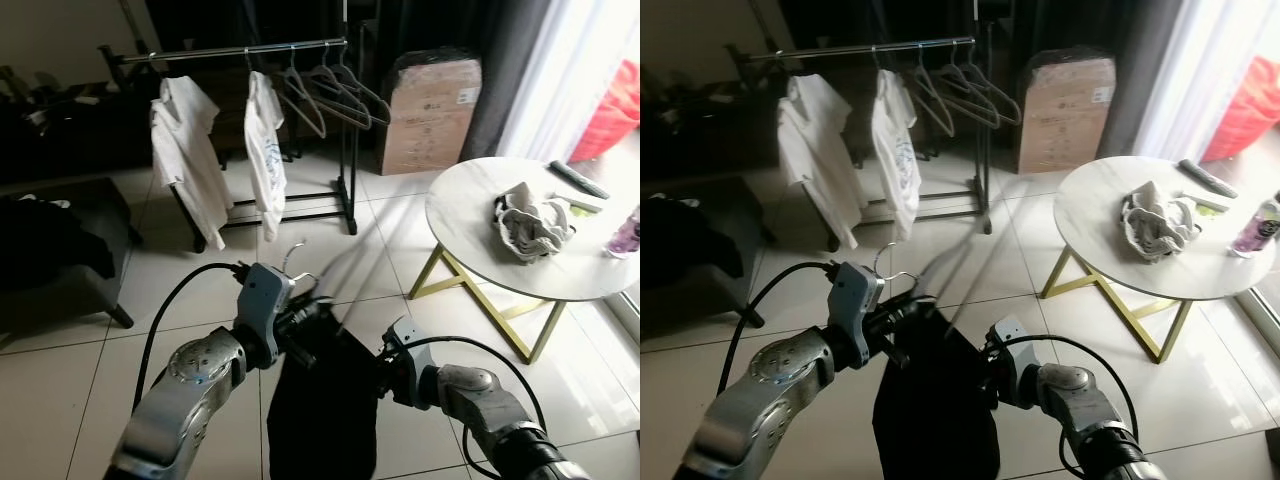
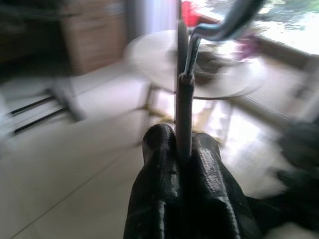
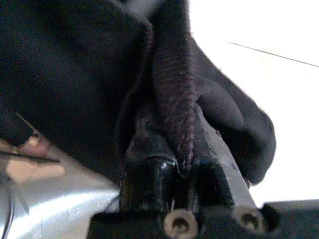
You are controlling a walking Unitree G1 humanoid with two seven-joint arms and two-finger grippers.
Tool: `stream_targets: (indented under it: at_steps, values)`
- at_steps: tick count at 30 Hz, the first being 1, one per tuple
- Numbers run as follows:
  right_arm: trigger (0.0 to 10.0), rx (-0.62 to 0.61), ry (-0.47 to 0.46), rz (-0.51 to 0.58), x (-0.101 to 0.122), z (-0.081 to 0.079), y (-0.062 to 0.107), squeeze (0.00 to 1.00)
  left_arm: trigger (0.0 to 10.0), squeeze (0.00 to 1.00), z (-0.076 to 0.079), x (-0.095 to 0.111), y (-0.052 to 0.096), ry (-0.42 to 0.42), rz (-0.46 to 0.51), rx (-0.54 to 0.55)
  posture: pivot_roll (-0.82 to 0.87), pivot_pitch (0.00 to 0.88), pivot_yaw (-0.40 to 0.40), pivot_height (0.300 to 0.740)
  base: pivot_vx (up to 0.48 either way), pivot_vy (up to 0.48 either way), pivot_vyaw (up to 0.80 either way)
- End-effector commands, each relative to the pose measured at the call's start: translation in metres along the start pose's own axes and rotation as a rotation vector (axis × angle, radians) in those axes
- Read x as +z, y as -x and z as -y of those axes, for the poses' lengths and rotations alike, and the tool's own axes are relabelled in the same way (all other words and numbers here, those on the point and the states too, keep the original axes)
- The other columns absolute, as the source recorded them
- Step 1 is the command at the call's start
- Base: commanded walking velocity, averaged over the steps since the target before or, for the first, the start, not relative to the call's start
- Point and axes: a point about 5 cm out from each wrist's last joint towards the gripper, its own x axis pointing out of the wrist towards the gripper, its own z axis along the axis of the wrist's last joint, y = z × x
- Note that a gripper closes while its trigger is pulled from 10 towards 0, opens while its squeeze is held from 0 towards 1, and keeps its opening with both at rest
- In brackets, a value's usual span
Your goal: Hang hanger
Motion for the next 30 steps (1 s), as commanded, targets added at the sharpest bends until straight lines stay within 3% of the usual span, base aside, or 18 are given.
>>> stream_targets:
  at_steps: [1,2,6,10,12,13,15,19,26,29,30]
  values:
    - [0.0,0.076,0.06,-0.012,0.001,-0.009,-0.002,0.0,10.0,0.0,-0.021,0.014,-0.005,-0.006,0.079,0.226,0.05,0.15,0.042,0.74,0.0,0.0,0.0]
    - [0.0,0.099,0.072,-0.014,0.001,-0.012,-0.002,0.0,10.0,0.0,-0.027,0.017,-0.007,0.012,0.101,0.306,0.05,0.151,0.042,0.74,0.0,0.0,0.0]
    - [0.0,0.141,0.094,-0.02,0.001,-0.015,-0.003,0.0,10.0,0.0,-0.036,0.023,-0.01,-0.037,0.127,0.39,0.05,0.152,0.041,0.74,0.0,0.0,0.0]
    - [0.0,0.203,0.117,-0.035,-0.001,-0.023,-0.001,0.0,10.0,0.0,-0.054,0.032,-0.01,-0.034,0.188,0.609,0.05,0.151,0.04,0.74,0.0,0.0,0.0]
    - [0.0,0.216,0.123,-0.043,-0.002,-0.025,0.0,0.0,10.0,0.0,-0.06,0.03,-0.008,0.037,0.19,0.716,0.04,0.15,0.04,0.74,0.0,0.0,0.0]
    - [0.0,0.216,0.123,-0.043,-0.002,-0.025,0.0,0.0,10.0,0.0,-0.06,0.03,-0.008,0.037,0.19,0.716,0.04,0.15,0.04,0.74,0.0,0.0,0.0]
    - [0.0,0.251,0.14,-0.064,-0.006,-0.028,0.003,0.0,10.0,0.0,-0.066,0.023,-0.002,0.174,0.203,0.832,0.04,0.149,0.04,0.74,0.0,0.0,0.0]
    - [0.0,0.272,0.156,-0.101,-0.011,-0.03,0.006,0.0,10.0,0.0,-0.065,0.02,0.0,0.305,0.254,0.877,0.04,0.147,0.036,0.74,0.0,0.0,0.0]
    - [0.0,0.287,0.172,-0.162,-0.021,-0.031,0.008,0.0,10.0,0.0,-0.068,0.022,0.004,0.306,0.279,0.97,0.05,0.143,0.034,0.74,0.0,0.0,0.0]
    - [0.0,0.285,0.178,-0.172,-0.023,-0.031,0.009,0.0,10.0,0.0,-0.067,0.022,-0.001,0.266,0.25,0.933,0.05,0.144,0.033,0.74,0.0,0.0,0.0]
    - [0.0,0.276,0.186,-0.178,-0.023,-0.03,0.01,0.0,10.0,0.0,-0.055,0.022,-0.015,0.102,0.185,0.738,0.04,0.144,0.032,0.74,0.0,0.0,0.0]
